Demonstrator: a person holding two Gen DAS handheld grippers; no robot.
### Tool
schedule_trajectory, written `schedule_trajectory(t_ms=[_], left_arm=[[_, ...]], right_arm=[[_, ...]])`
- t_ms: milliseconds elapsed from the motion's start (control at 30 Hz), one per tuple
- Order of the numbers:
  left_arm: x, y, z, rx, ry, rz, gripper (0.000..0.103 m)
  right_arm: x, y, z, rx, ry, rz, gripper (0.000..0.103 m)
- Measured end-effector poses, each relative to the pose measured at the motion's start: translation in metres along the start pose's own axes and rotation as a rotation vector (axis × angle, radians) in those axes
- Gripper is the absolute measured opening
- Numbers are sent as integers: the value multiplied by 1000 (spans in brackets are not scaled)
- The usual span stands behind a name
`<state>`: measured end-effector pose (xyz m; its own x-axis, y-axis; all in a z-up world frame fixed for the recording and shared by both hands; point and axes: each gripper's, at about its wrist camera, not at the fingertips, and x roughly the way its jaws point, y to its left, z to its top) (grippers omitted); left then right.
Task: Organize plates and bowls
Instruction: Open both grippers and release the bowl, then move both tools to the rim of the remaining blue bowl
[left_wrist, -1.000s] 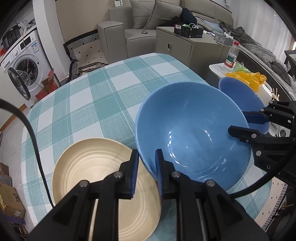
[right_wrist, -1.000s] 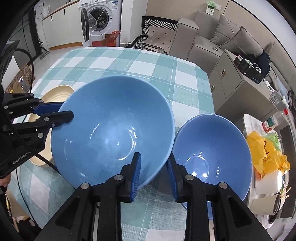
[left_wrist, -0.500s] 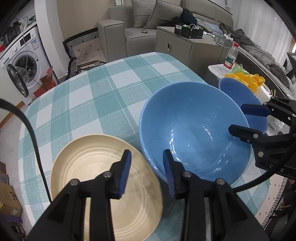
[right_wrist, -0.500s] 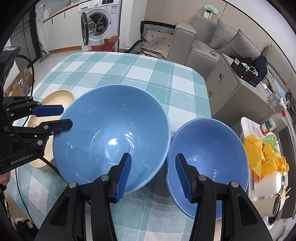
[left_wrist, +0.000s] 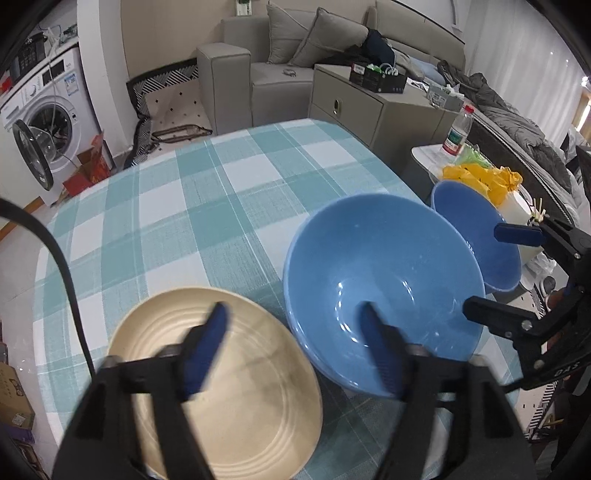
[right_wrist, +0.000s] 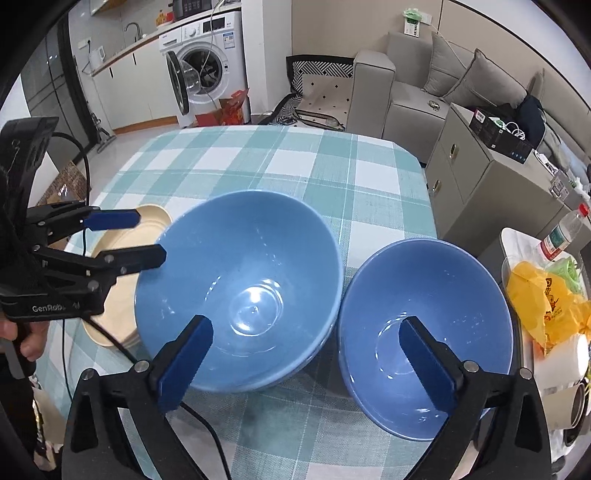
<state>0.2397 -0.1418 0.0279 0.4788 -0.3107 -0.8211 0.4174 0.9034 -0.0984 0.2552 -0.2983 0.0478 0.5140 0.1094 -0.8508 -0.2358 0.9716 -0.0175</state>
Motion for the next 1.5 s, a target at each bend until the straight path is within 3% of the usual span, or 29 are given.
schedule_trajectory(t_ms=[33,233,833,1067,1200,1500], left_arm=[[-3,1,2,-3,-24,9,103],[-15,8,12,-36,-69,-46,103],[-42,-18,40,47,-134,-36,103],[-49,-38,52,95,-160,-50,103],[-48,-50,59,119,-171,-22,103],[-29,-75,76,153,-142,-75,103]], right_arm=[[-3,-2,0,12,-8,16,103],[-27,-14,1,45,-64,42,103],[-86,-41,-5,109,-204,57,103],[-110,-56,-15,160,-222,26,103],[-116,-66,-22,195,-229,16,103],[-113,-97,-38,283,-211,3,103]])
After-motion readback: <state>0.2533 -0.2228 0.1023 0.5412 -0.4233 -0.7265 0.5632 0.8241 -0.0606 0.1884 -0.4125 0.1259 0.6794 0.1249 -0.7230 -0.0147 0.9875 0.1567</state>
